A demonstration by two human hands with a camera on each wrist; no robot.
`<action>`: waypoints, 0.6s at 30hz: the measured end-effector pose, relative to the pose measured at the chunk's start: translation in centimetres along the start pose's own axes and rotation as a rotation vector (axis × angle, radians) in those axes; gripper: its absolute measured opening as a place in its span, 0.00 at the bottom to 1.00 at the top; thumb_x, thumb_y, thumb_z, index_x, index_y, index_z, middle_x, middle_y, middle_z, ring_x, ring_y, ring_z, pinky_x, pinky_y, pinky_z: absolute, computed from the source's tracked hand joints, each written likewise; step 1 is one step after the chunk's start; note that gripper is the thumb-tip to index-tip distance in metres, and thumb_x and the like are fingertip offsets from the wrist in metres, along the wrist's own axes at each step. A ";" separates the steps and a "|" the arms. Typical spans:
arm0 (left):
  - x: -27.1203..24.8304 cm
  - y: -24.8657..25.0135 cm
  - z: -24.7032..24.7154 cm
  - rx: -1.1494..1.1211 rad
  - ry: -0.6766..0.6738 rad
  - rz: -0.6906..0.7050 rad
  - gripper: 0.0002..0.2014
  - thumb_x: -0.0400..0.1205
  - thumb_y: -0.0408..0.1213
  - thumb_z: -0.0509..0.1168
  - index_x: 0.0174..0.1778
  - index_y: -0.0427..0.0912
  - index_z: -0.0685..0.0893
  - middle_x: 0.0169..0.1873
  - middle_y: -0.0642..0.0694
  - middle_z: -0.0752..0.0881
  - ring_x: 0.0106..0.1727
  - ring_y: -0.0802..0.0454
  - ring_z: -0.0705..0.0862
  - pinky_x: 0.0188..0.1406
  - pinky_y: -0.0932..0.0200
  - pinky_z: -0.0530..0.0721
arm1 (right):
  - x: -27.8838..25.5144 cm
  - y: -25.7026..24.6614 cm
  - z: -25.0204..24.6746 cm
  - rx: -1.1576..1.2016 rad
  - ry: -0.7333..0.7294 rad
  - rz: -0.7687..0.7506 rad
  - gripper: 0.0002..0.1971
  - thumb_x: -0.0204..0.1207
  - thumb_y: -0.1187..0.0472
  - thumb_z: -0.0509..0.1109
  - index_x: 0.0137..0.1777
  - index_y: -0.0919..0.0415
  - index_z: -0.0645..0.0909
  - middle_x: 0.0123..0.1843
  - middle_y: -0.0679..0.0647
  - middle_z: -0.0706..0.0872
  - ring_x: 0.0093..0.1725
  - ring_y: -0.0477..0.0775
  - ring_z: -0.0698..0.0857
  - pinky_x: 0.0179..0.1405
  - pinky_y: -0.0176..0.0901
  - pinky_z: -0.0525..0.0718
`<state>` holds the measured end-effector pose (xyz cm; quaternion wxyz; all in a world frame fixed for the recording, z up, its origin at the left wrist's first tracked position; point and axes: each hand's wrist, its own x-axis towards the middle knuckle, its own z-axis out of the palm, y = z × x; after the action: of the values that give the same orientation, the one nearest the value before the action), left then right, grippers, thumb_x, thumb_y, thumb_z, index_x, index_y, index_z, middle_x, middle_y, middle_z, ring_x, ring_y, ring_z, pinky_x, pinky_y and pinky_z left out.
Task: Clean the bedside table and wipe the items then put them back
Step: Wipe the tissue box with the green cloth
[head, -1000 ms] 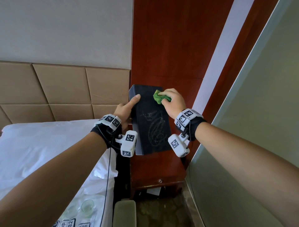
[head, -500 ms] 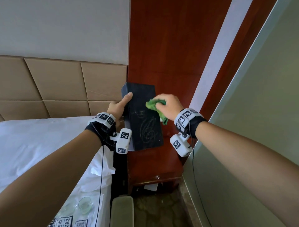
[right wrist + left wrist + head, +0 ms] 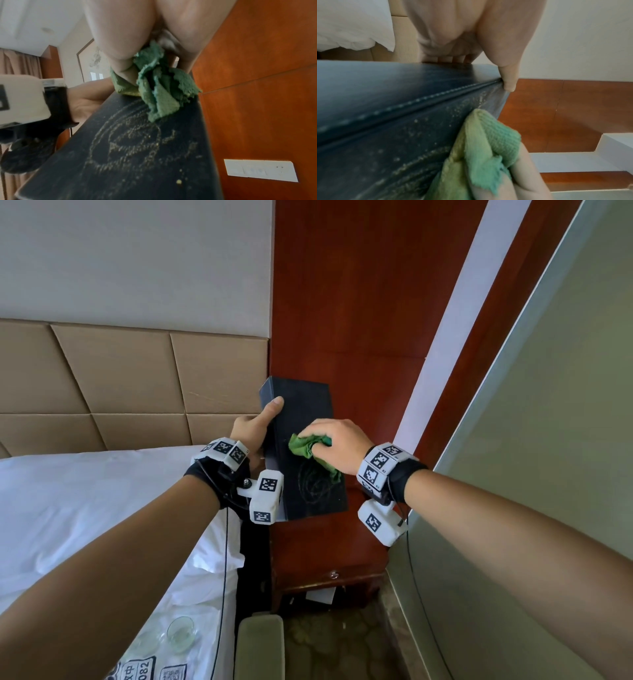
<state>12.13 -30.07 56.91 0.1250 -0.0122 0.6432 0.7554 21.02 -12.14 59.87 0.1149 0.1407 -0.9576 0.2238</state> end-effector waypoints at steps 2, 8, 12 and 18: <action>0.0 -0.2 0.0 0.018 -0.001 0.010 0.34 0.67 0.62 0.79 0.53 0.33 0.89 0.45 0.39 0.93 0.47 0.41 0.92 0.49 0.42 0.91 | 0.1 0.1 -0.3 -0.001 -0.091 0.035 0.15 0.75 0.62 0.69 0.60 0.50 0.89 0.61 0.42 0.87 0.59 0.51 0.85 0.65 0.47 0.80; -0.6 0.6 0.3 -0.004 -0.006 -0.030 0.44 0.58 0.67 0.80 0.59 0.36 0.86 0.47 0.41 0.93 0.48 0.42 0.92 0.47 0.41 0.91 | 1.6 0.1 -2.0 0.141 0.330 0.114 0.17 0.75 0.68 0.66 0.61 0.61 0.88 0.56 0.51 0.89 0.56 0.52 0.86 0.59 0.40 0.81; -1.3 0.6 1.2 0.022 -0.013 -0.005 0.40 0.63 0.66 0.79 0.59 0.36 0.86 0.48 0.41 0.92 0.47 0.44 0.92 0.39 0.50 0.90 | 2.4 -0.4 -1.7 0.109 0.293 0.059 0.19 0.76 0.72 0.64 0.65 0.63 0.86 0.62 0.52 0.86 0.61 0.54 0.84 0.61 0.36 0.77; -0.7 -0.1 0.8 0.025 0.061 -0.014 0.46 0.50 0.74 0.76 0.50 0.37 0.90 0.45 0.40 0.92 0.47 0.40 0.92 0.55 0.37 0.89 | 1.3 -1.4 0.1 0.104 0.114 -0.093 0.18 0.75 0.73 0.65 0.60 0.60 0.89 0.63 0.50 0.87 0.61 0.51 0.84 0.65 0.42 0.78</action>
<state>12.94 -29.35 57.10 0.1106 -0.0383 0.6559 0.7457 20.29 -13.67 60.71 0.1720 0.1777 -0.9290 0.2754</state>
